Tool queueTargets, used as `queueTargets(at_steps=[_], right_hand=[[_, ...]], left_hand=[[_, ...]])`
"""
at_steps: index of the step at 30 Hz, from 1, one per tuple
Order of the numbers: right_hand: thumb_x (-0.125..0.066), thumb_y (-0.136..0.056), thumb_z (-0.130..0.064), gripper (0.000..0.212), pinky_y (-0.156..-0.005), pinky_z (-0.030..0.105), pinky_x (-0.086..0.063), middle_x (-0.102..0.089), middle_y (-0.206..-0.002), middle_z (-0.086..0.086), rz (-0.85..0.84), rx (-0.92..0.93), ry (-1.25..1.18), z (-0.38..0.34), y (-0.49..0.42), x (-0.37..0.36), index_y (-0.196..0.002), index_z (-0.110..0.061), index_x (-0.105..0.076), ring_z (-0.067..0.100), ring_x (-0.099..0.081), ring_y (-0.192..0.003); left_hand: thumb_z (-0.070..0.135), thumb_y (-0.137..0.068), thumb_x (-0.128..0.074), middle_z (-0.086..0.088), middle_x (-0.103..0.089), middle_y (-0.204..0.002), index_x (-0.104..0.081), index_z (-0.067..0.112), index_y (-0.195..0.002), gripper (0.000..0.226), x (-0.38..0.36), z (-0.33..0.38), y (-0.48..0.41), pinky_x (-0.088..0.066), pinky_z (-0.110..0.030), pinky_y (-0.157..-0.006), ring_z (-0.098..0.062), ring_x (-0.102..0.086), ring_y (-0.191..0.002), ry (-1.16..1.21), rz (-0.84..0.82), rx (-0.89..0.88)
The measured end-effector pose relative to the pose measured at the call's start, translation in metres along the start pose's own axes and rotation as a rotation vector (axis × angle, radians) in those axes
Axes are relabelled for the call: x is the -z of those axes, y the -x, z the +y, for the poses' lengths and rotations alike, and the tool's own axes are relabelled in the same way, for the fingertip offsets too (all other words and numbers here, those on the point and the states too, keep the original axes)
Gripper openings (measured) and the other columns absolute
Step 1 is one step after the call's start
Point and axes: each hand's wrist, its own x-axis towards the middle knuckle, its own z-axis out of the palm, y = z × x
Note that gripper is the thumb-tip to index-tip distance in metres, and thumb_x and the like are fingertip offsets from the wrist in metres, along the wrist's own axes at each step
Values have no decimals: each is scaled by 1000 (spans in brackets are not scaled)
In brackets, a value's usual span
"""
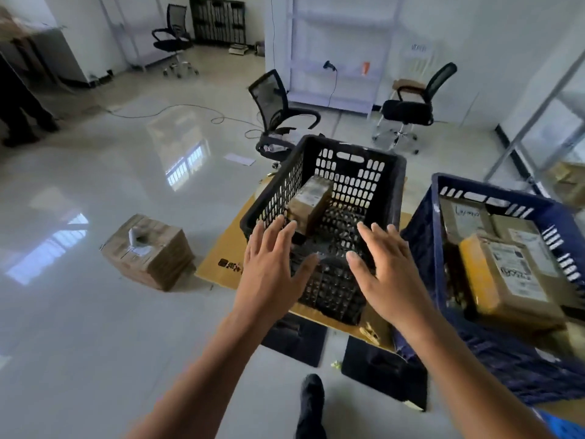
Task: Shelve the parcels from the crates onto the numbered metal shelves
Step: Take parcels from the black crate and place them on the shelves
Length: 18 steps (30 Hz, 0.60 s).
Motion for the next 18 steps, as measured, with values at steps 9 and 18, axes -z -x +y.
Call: queueTargets(at_steps=[9, 18], right_hand=[[-26, -109, -59, 65, -130, 52, -7, -21, -173, 3, -98, -183, 17, 51, -195, -39, -166, -29, -20, 27, -4, -162], [-23, -107, -61, 68, -130, 52, -7, -19, -174, 6, -237, -282, 60, 97, -277, -82, -167, -30, -17, 27, -3, -162]], left_hand=[[51, -98, -58, 3, -25, -165, -20, 29, -161, 77, -69, -30, -208, -26, -41, -121, -21, -23, -151, -13, -219, 49], [51, -97, -55, 11, 2, -171, -13, 28, -161, 80, -179, -74, -317, -13, -52, -125, -24, 5, -158, -120, -581, 242]])
